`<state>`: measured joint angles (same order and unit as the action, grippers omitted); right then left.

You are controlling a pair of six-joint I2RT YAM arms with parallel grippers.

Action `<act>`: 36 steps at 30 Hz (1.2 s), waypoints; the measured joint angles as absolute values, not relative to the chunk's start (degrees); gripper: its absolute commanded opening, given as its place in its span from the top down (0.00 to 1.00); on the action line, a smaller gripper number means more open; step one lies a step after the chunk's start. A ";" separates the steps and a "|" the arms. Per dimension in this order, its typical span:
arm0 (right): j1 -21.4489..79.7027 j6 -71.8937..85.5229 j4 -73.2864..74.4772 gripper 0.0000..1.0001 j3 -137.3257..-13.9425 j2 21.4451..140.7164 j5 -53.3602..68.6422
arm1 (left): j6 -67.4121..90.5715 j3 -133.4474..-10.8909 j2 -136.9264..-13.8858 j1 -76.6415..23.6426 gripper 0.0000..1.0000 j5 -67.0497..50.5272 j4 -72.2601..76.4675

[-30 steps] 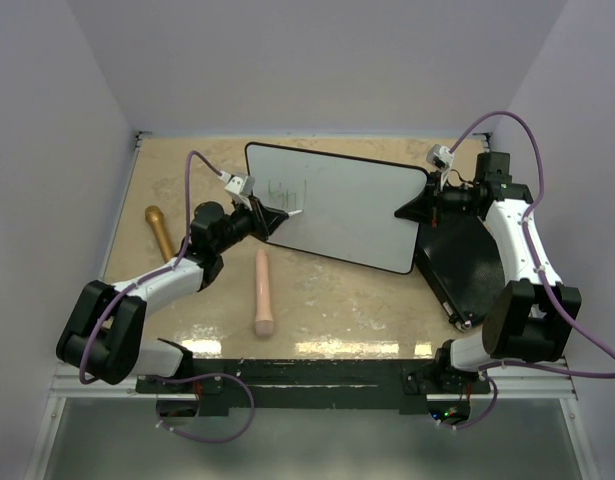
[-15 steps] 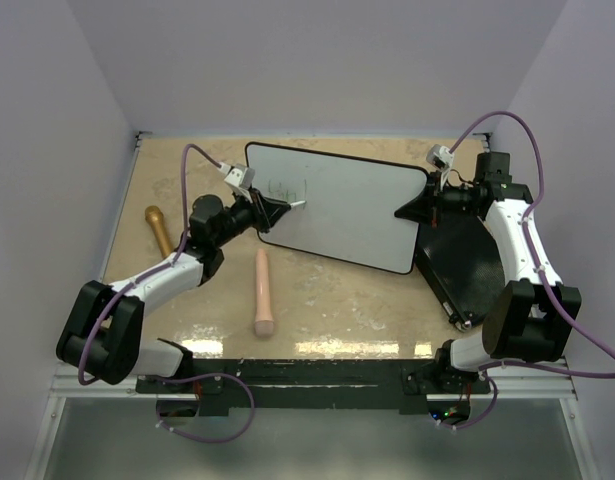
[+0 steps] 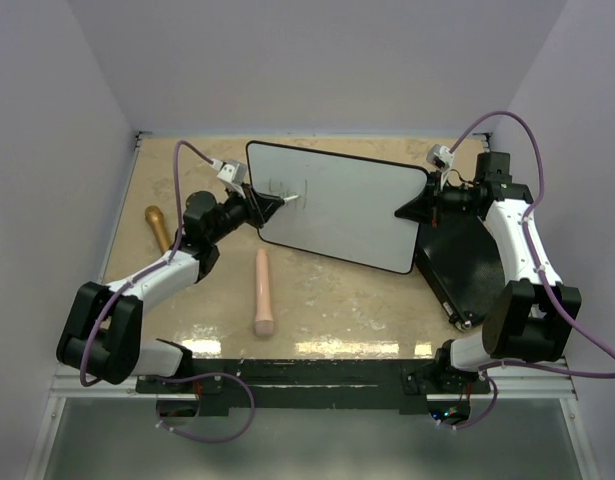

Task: Write a sentence on the whiteboard
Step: Write on the whiteboard at the center of the board.

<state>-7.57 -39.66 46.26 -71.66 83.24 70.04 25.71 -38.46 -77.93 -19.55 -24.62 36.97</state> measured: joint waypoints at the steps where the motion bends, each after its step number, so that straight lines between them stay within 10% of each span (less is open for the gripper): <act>1: -7.57 -39.66 46.26 1.00 -71.66 83.24 70.04 | 25.71 -38.46 -77.91 -19.29 1.00 -24.73 36.95; 36: -7.55 -39.97 46.24 1.00 -71.66 83.24 70.04 | 25.06 -37.19 -80.79 -18.39 1.00 -30.50 35.03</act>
<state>-7.55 -39.97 46.24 -71.66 83.24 70.04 25.06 -37.19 -80.79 -18.39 -30.50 35.03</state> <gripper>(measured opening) 0.055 0.159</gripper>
